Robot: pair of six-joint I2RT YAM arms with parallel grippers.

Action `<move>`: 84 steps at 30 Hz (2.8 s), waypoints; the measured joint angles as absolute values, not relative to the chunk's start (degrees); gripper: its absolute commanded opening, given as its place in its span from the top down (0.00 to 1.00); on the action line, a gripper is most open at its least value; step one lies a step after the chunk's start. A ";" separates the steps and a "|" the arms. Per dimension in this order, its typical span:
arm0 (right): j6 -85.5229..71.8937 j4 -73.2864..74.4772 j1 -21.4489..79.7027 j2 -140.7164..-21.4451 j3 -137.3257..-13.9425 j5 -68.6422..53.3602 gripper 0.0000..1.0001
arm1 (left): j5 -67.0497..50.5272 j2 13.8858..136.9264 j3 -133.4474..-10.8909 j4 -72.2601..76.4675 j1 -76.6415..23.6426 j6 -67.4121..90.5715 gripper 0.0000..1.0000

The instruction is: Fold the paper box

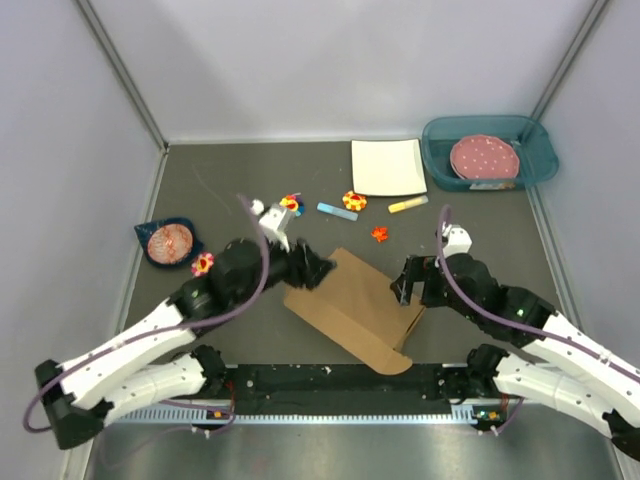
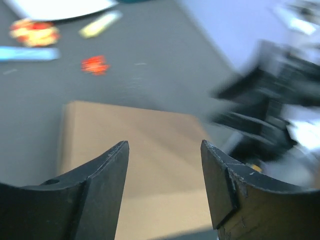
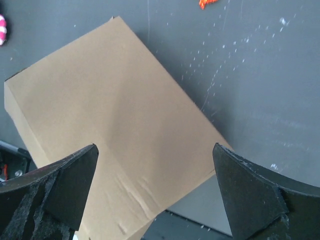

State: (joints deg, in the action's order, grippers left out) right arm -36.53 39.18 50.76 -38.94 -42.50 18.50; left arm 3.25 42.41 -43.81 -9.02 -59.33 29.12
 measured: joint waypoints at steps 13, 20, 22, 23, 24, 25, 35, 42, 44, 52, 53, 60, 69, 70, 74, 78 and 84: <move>-51.66 50.68 50.57 -37.67 -42.17 11.90 0.01 | -4.89 63.83 -40.40 -13.32 -37.28 32.73 0.32; -57.76 48.01 50.46 -37.19 -32.80 7.35 0.01 | -11.62 65.34 -35.66 -7.09 -37.17 34.33 0.33; -59.57 45.06 50.43 -36.01 -30.85 6.37 0.01 | -12.49 64.99 -33.91 -4.38 -37.10 35.03 0.34; -60.10 44.12 50.43 -35.64 -30.20 6.09 0.01 | -12.64 64.64 -33.21 -3.44 -37.10 35.31 0.34; -60.82 43.11 50.43 -35.64 -29.47 5.69 0.01 | -12.75 64.23 -32.40 -2.37 -37.10 35.62 0.34; -61.36 41.78 50.43 -35.86 -28.82 5.43 0.01 | -12.88 63.94 -31.75 -1.52 -37.06 35.90 0.34; -58.54 33.63 48.84 -46.13 -30.13 4.40 0.01 | -14.59 62.78 -26.00 3.03 -36.73 37.26 0.37; -51.16 32.08 45.12 -58.13 -36.82 3.16 0.01 | -13.26 58.39 -22.06 4.27 -36.60 39.35 0.36; -48.93 31.53 43.90 -61.14 -38.87 3.07 0.01 | -12.12 56.71 -21.34 3.81 -36.62 39.86 0.36; -41.25 27.68 36.99 -70.54 -45.06 0.91 0.01 | -6.74 52.64 -21.47 0.71 -36.23 41.01 0.33; -40.40 27.51 36.05 -70.72 -45.30 0.82 0.01 | -6.61 52.80 -22.11 -0.34 -35.88 40.97 0.33; -37.17 31.68 34.59 -62.30 -46.89 -2.81 0.01 | -6.39 53.78 -26.28 -5.43 -33.85 40.25 0.32; -37.10 35.81 36.01 -57.93 -44.64 -12.91 0.01 | -7.88 53.67 -26.06 -6.94 -33.45 40.36 0.33; -37.08 36.45 36.62 -57.91 -44.31 -13.26 0.01 | -7.90 53.49 -25.98 -6.94 -33.43 40.36 0.33; -37.08 38.30 38.68 -57.91 -43.31 -13.96 0.01 | -8.10 52.80 -25.65 -7.18 -33.41 40.38 0.33; -37.23 38.68 40.51 -58.61 -43.18 -14.83 0.01 | -8.12 52.10 -25.61 -7.94 -33.41 40.36 0.33; -38.87 36.62 41.23 -60.47 -43.00 -16.75 0.01 | -8.12 51.86 -25.50 -8.29 -33.39 40.38 0.33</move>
State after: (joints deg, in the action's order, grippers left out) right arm -38.87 36.62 41.23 -60.47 -43.00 -16.75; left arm -8.12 51.86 -25.50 -8.29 -33.39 40.38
